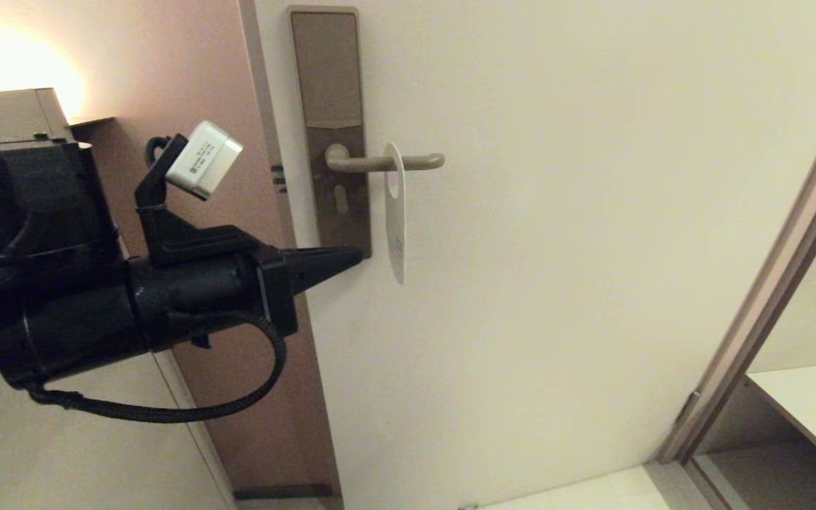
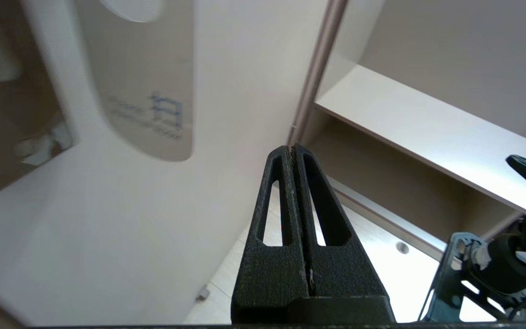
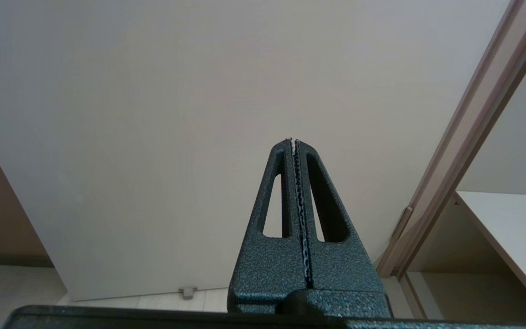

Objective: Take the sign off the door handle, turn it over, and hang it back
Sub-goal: Hang the sign back with the other side facing out

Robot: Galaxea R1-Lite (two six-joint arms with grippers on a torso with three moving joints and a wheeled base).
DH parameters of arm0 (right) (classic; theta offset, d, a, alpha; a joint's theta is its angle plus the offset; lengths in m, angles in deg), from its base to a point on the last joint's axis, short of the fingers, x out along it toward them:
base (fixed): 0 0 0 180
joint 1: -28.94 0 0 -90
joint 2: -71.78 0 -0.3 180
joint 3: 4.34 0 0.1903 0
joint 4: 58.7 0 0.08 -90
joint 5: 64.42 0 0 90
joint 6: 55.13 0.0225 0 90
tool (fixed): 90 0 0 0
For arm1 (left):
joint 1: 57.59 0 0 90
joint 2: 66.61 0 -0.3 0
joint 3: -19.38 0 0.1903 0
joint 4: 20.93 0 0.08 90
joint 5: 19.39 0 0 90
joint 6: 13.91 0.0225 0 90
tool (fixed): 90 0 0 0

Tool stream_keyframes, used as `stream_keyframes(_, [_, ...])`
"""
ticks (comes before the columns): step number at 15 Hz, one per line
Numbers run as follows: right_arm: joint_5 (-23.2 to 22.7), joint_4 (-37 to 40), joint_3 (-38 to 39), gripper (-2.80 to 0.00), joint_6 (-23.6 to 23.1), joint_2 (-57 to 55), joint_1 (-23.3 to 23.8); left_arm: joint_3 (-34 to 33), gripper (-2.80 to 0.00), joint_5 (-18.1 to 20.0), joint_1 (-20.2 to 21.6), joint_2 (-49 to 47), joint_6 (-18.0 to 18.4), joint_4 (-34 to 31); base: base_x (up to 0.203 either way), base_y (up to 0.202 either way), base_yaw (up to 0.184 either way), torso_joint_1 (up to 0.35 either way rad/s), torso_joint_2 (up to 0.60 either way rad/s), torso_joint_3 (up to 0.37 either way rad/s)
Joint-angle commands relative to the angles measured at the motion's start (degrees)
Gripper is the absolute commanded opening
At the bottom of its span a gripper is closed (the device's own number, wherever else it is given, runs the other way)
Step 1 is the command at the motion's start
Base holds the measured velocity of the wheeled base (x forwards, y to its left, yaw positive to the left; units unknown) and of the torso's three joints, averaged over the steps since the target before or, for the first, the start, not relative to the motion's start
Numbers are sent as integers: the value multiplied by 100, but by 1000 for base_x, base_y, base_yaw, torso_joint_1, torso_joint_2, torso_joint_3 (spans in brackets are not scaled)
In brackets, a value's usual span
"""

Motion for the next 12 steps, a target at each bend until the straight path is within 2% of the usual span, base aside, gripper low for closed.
stream_keyframes(1, [-1, -3, 0, -280, -5, -9, 2, 174, -280, 11, -79, -362, -17, 19, 0, 0, 0, 0, 0, 0])
stream_keyframes(5, [2, -3, 0, -280, -5, -9, 2, 507, -280, 3, -156, -862, -17, 71, 0, 0, 0, 0, 0, 0])
stream_keyframes(8, [2, -3, 0, -280, -5, -9, 2, 627, -280, -19, -248, -1302, -5, 503, 0, 0, 0, 0, 0, 0])
stream_keyframes(12, [-5, -3, 0, -280, -5, -7, 2, 923, -280, -43, -395, -1777, 7, 599, 0, 0, 0, 0, 0, 0])
